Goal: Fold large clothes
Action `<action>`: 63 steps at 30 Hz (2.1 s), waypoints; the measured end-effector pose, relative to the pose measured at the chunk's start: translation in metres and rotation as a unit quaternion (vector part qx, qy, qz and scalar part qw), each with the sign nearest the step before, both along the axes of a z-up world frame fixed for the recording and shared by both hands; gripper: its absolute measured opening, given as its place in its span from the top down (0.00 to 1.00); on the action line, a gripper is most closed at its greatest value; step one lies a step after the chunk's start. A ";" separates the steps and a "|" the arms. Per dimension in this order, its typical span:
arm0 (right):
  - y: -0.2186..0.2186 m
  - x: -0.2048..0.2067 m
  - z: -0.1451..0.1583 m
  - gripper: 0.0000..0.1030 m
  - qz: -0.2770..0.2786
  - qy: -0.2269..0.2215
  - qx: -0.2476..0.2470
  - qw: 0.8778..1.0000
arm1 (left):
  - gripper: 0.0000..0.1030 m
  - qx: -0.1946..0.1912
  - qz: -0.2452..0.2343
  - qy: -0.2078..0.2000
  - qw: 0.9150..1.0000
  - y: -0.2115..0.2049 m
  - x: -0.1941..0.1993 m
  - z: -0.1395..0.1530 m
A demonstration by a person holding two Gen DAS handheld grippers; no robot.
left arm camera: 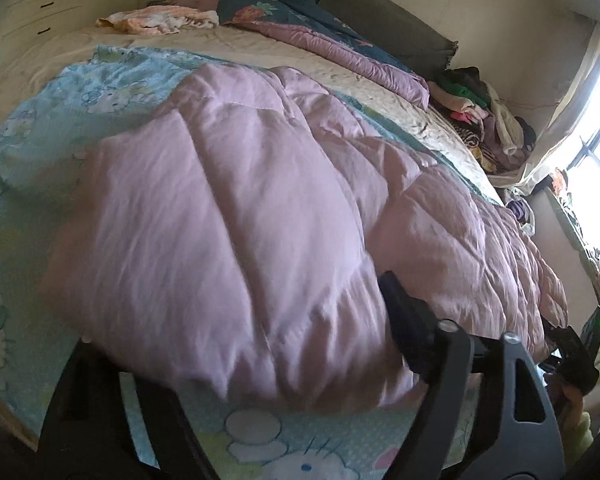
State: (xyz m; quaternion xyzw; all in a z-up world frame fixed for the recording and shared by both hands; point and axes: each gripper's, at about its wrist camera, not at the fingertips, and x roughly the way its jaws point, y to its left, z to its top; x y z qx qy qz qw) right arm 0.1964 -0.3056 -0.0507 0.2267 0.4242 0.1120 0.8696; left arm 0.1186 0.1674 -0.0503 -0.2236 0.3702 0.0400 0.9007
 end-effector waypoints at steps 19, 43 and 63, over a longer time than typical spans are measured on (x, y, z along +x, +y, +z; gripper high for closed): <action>0.008 -0.108 0.120 0.04 0.017 -0.145 -0.121 0.982 | 0.09 0.084 -0.022 -0.054 0.995 -0.048 -0.068 0.084; 0.082 -0.187 0.156 0.04 0.098 -0.223 -0.181 0.953 | 0.09 0.135 -0.074 -0.090 0.984 -0.119 -0.112 0.100; 0.099 -0.179 0.107 0.04 0.119 -0.172 -0.190 0.959 | 0.09 0.137 -0.082 -0.059 0.985 -0.125 -0.113 0.066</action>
